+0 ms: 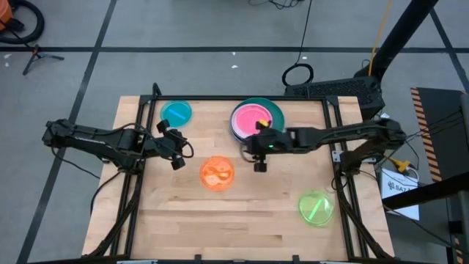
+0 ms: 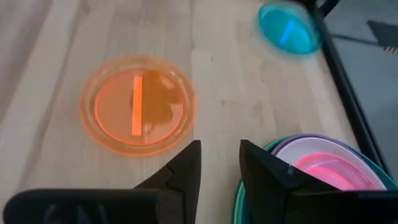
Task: Stack plastic plates
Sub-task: Stack the small blue plate on top of the small pink plate
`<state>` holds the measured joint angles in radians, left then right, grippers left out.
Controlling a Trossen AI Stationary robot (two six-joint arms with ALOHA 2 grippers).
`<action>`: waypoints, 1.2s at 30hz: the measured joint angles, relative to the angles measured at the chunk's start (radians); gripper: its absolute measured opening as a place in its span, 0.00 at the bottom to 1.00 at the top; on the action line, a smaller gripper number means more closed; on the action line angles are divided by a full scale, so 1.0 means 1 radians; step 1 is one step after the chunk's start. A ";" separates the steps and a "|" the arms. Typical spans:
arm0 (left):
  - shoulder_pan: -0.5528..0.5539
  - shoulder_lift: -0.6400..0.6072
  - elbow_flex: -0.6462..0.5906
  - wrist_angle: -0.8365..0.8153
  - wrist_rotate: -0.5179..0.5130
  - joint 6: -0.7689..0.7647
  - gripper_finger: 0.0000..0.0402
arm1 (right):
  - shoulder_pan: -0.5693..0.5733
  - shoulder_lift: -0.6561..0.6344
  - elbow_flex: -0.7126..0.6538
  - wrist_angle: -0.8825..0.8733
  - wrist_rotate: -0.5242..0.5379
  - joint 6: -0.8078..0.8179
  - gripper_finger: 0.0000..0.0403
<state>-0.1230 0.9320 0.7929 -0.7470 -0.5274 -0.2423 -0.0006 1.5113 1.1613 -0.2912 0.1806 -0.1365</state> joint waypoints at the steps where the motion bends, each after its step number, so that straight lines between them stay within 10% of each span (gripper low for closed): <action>1: 0.000 0.006 0.000 0.000 -0.007 0.000 0.18 | 0.000 -0.032 -0.039 0.033 0.000 0.013 0.25; 14: 0.050 0.148 0.000 0.048 -0.028 0.016 0.18 | 0.000 -0.281 -0.431 0.340 0.001 0.136 0.25; 36: 0.209 0.240 0.000 -0.009 -0.023 0.061 0.18 | -0.020 -0.544 -0.629 0.454 0.015 0.045 0.25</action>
<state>0.0856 1.1717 0.7933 -0.7559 -0.5503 -0.1818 -0.0208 0.9674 0.5320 0.1625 0.1960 -0.0917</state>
